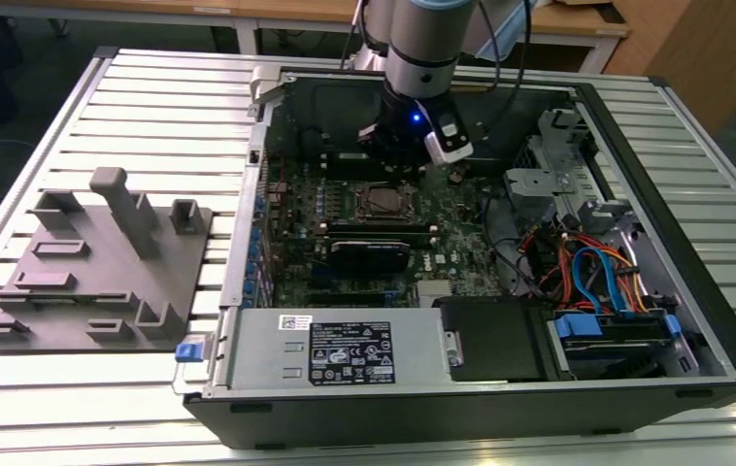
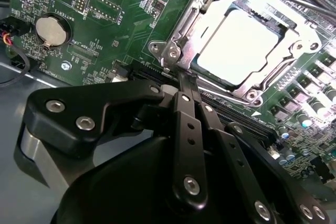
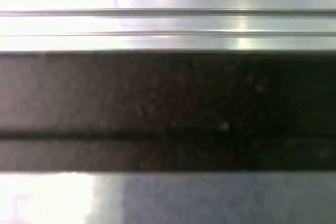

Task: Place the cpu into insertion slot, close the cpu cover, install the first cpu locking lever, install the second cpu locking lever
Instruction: 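Install the first cpu locking lever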

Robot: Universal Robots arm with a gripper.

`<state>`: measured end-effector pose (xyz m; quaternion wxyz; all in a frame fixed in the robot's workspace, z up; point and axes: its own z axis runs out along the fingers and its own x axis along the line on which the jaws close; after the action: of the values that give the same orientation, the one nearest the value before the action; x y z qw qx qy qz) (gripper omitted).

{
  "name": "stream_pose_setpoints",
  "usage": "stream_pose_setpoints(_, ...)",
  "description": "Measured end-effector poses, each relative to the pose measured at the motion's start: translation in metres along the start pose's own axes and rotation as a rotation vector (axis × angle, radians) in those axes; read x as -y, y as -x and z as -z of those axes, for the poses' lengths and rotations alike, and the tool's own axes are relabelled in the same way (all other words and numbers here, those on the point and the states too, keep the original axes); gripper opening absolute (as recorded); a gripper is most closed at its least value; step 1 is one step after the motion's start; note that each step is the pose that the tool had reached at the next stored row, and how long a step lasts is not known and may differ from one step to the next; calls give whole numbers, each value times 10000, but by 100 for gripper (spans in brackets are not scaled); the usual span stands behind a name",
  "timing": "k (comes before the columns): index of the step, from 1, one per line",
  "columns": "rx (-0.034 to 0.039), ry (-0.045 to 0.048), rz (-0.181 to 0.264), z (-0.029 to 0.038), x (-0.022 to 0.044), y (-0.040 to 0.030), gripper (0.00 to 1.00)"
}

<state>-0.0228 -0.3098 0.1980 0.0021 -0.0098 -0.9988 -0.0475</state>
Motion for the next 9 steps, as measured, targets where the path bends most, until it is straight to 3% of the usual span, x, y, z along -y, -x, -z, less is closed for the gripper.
stream_pose_setpoints(5,1,-4,0,13,-1,1,11)
stream_pose_setpoints(9,3,-203,-1,-4,0,4,11)
